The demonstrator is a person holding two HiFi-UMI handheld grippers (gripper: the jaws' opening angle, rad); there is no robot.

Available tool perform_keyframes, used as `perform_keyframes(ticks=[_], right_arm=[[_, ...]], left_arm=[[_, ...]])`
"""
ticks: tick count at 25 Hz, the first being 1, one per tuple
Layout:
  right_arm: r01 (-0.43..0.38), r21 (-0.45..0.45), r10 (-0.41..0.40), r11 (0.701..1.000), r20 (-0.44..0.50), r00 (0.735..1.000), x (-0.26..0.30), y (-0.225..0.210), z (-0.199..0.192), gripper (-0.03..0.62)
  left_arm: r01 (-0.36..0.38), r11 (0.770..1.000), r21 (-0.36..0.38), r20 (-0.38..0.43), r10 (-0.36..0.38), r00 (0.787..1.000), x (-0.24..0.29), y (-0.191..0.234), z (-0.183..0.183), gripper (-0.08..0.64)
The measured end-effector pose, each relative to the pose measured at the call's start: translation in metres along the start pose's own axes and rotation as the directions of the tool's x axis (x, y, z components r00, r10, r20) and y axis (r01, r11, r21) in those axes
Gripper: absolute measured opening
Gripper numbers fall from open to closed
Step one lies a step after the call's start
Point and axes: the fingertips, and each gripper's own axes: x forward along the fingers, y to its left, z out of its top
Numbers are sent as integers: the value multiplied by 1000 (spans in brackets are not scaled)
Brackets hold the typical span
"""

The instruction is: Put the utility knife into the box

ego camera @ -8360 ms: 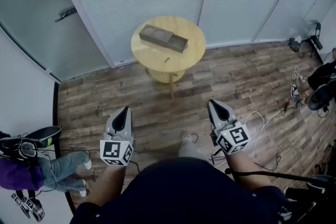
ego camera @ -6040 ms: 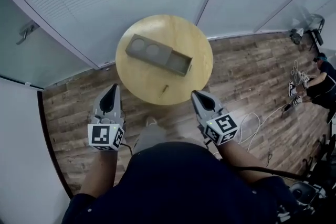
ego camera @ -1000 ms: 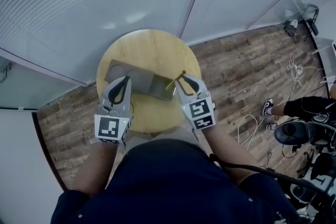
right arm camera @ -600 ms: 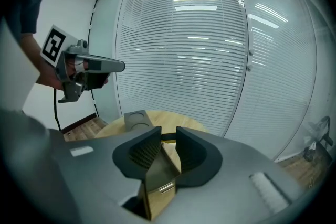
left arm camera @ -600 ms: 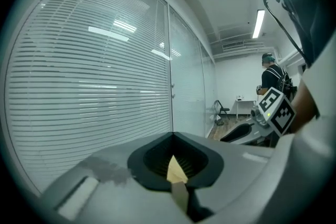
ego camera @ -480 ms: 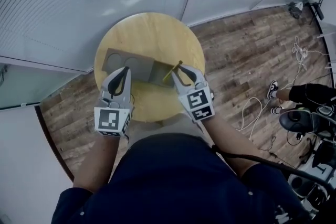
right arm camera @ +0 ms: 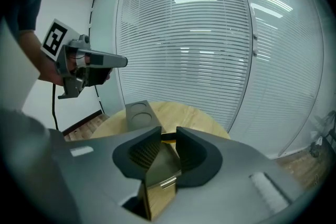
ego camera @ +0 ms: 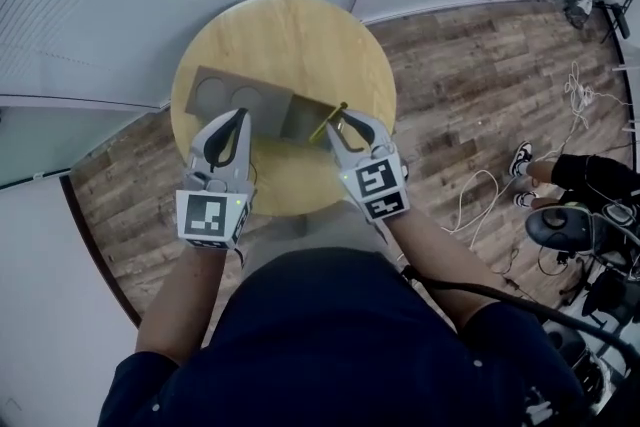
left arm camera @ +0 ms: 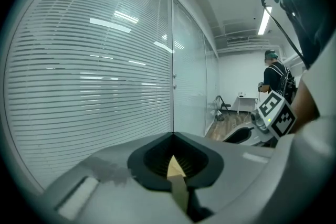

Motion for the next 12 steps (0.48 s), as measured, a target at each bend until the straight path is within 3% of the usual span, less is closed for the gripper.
perform_keyframes(ticks=[12], right_arm=[[-36,34,37,999,-55,998,28,3,-43,97]], left_arm=[[-41,995,-95,-41,37,998,16,1,-50,3]])
